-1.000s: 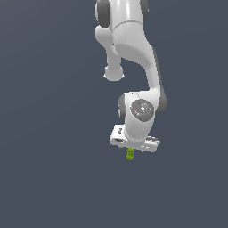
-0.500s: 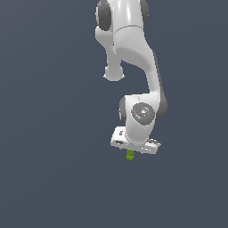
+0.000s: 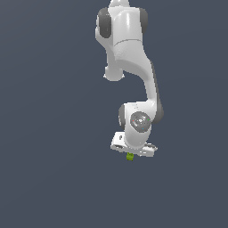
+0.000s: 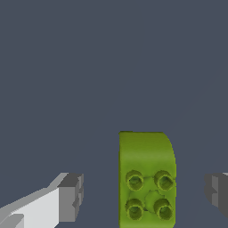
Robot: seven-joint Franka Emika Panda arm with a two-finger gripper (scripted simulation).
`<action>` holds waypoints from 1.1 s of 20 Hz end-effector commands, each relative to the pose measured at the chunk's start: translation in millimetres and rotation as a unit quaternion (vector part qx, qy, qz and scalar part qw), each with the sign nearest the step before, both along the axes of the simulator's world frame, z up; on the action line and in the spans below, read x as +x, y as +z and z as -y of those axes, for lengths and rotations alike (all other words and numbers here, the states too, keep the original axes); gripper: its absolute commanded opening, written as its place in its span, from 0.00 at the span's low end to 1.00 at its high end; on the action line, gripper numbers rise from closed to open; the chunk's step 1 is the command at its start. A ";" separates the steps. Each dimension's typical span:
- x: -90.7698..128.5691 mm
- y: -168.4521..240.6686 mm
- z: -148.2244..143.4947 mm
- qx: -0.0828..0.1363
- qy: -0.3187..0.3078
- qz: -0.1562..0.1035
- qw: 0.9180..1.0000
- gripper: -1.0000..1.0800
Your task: Pick up the object and move it to a goal position.
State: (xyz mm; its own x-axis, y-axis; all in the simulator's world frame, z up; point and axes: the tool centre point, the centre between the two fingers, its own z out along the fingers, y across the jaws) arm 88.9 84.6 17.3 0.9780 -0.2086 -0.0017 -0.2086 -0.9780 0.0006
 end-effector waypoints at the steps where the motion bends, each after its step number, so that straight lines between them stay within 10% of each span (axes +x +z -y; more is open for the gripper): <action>1: 0.9 -5.2 -0.1 0.000 0.000 0.001 1.000 0.96; 4: 1.9 -4.8 -0.2 0.000 0.000 0.001 1.000 0.96; 5: 1.9 -4.8 -0.2 0.000 0.000 0.001 1.000 0.00; 22: -2.4 0.1 7.0 0.000 0.000 0.001 1.000 0.00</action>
